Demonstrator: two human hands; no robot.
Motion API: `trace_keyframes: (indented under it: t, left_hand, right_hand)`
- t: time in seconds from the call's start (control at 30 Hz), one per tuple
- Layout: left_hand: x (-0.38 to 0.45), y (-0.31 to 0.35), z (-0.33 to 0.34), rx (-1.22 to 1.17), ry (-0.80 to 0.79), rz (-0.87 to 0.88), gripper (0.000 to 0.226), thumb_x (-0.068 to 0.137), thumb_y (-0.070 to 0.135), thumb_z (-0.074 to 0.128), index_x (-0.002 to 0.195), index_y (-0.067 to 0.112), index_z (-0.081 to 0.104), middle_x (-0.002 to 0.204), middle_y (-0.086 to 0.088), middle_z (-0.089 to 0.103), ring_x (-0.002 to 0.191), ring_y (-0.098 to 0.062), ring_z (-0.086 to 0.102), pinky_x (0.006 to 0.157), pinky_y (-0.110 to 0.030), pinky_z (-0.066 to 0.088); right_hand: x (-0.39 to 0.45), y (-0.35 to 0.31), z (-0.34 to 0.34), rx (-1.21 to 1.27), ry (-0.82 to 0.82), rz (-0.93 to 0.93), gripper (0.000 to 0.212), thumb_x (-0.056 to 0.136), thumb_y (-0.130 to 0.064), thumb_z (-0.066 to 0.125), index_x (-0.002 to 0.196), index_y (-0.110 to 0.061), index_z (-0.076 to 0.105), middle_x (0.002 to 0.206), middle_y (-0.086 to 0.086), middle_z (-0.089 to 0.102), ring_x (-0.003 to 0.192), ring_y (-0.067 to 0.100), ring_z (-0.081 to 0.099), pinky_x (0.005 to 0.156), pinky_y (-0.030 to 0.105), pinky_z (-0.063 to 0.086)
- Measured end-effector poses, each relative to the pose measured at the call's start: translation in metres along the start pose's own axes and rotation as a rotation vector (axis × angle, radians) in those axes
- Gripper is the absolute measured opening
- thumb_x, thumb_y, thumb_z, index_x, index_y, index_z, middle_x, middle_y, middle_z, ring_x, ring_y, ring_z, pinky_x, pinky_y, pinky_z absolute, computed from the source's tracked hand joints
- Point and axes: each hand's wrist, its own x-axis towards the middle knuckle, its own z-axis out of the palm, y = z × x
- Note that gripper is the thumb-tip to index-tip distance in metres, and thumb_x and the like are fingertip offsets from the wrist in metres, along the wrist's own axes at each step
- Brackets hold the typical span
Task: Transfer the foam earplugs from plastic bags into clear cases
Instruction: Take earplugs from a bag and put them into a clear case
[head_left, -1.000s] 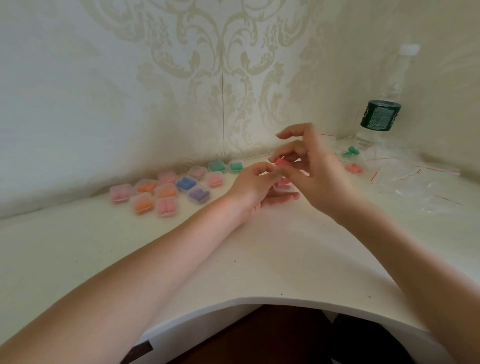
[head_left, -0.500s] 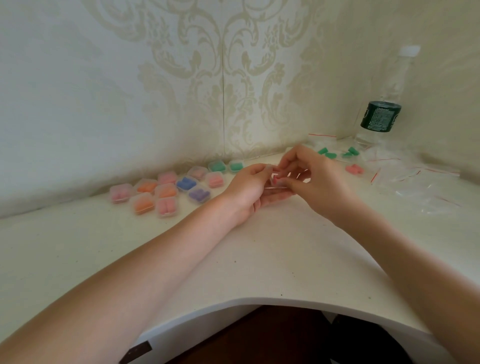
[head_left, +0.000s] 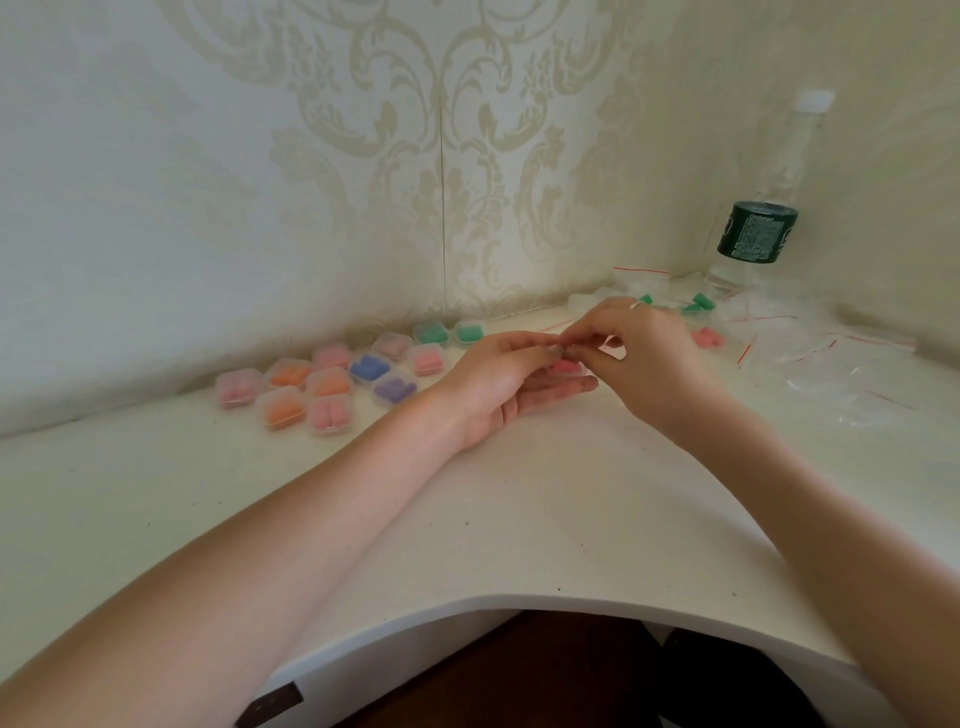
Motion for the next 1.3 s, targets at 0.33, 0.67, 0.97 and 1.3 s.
trace_keyframes:
  t: [0.33,0.67,0.97,1.3]
  left_hand:
    - [0.001,-0.004,-0.001,0.075,-0.019,0.034,0.012,0.093,0.000,0.053,0.099,0.002,0.063,0.077,-0.012,0.072,0.073,-0.023,0.072,0.074,-0.025,0.059]
    - [0.006,-0.002,-0.004,-0.187,0.053,0.007,0.008,0.093,0.001,0.054,0.098,-0.001,0.059,0.081,-0.015,0.069,0.074,-0.028,0.072,0.071,-0.026,0.059]
    - [0.011,0.001,-0.009,-0.202,0.075,-0.060,0.021,0.094,0.015,0.057,0.106,-0.002,0.062,0.104,-0.021,0.068,0.100,-0.031,0.067,0.085,-0.032,0.056]
    - [0.014,-0.009,-0.010,0.160,0.109,0.141,0.045,0.088,-0.002,0.060,0.130,0.002,0.045,0.107,-0.021,0.067,0.095,-0.023,0.069,0.087,-0.028,0.055]
  right_hand:
    - [-0.001,-0.001,0.002,0.042,-0.020,0.042,0.023,0.079,-0.001,0.063,0.081,-0.023,0.067,0.078,-0.011,0.067,0.076,-0.002,0.059,0.069,0.004,0.039]
    - [0.002,0.003,-0.001,0.332,0.265,0.322,0.021,0.096,-0.014,0.050,0.114,-0.018,0.059,0.107,-0.011,0.064,0.089,0.011,0.064,0.074,0.008,0.043]
    - [-0.004,-0.001,0.009,0.206,0.023,0.157,0.020,0.098,-0.015,0.046,0.103,-0.023,0.063,0.097,-0.016,0.069,0.087,-0.008,0.058,0.068,0.001,0.037]
    - [-0.001,0.003,0.017,0.383,0.022,0.245,0.025,0.089,-0.026,0.065,0.112,-0.020,0.057,0.101,-0.012,0.064,0.086,-0.009,0.059,0.071,0.005,0.044]
